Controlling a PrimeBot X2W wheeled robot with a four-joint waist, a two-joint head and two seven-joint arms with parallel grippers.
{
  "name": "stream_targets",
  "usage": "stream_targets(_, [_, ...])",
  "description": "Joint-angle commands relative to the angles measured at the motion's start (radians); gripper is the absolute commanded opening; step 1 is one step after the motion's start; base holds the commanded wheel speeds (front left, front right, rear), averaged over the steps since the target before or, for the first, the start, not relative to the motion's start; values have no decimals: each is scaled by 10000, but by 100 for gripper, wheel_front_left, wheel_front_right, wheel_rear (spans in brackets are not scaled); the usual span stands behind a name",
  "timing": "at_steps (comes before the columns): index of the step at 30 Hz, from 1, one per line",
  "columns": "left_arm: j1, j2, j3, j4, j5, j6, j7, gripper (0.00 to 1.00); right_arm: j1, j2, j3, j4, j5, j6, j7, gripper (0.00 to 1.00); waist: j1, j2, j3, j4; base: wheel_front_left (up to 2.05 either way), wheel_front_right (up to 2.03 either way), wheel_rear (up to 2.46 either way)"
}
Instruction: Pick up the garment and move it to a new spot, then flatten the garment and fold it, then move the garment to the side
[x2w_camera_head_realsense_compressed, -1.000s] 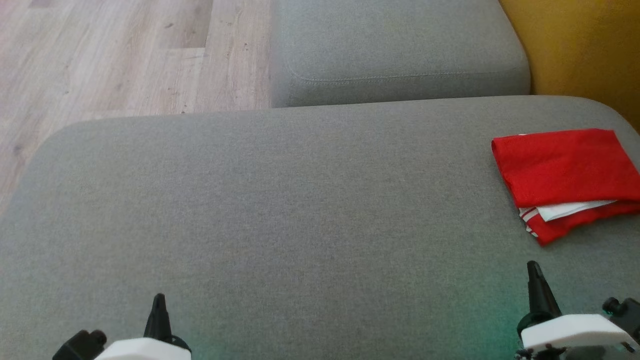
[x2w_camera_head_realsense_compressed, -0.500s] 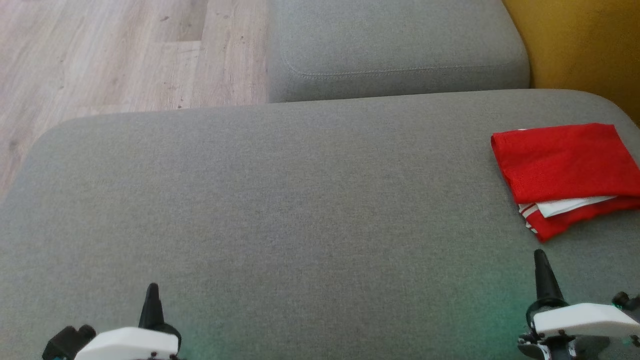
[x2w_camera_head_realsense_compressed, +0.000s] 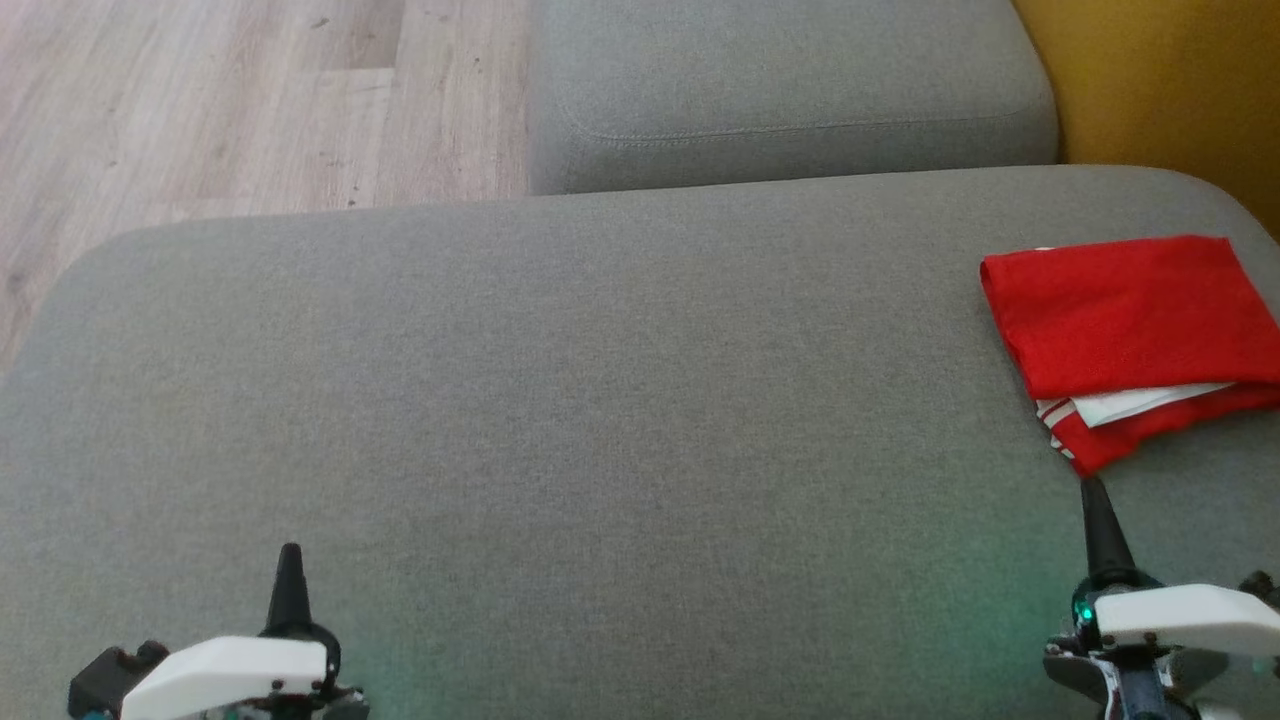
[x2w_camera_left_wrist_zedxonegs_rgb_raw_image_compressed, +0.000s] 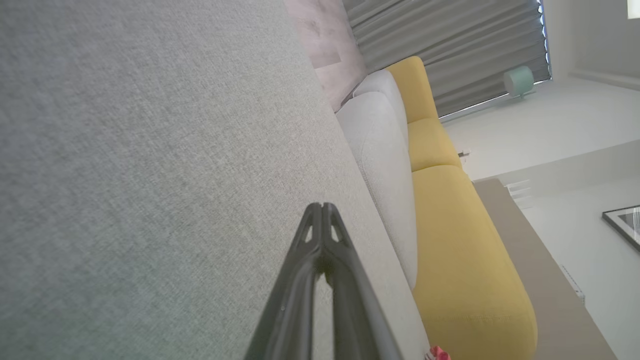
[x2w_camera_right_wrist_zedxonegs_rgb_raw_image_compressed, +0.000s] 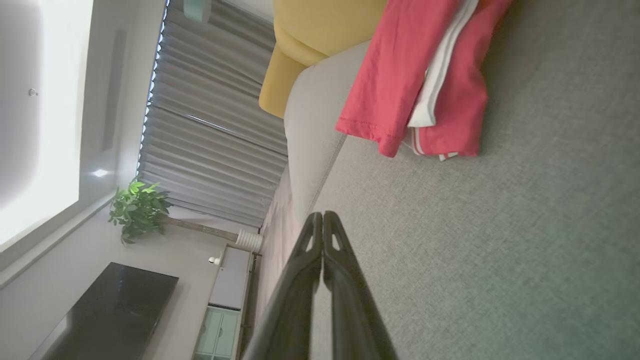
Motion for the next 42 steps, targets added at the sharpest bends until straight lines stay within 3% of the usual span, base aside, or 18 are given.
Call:
stream_targets(1, [-617, -36, 470, -263, -211, -103, 79, 0, -577, -57, 72, -318, 342, 49, 60, 0, 0, 0, 19, -8, 0, 0, 0])
stream_targets(37, [-1282, -803, 2310, -171, -2842, -1214, 1100, 0, -1421, -72, -371, -261, 4444, 69, 694, 0, 0, 0, 433, -161, 0, 0, 0])
stream_targets(42, [-1282, -805, 2313, -171, -2839, -1214, 1103, 0, -1421, -71, -372, -261, 4443, 69, 694, 0, 0, 0, 433, -161, 0, 0, 0])
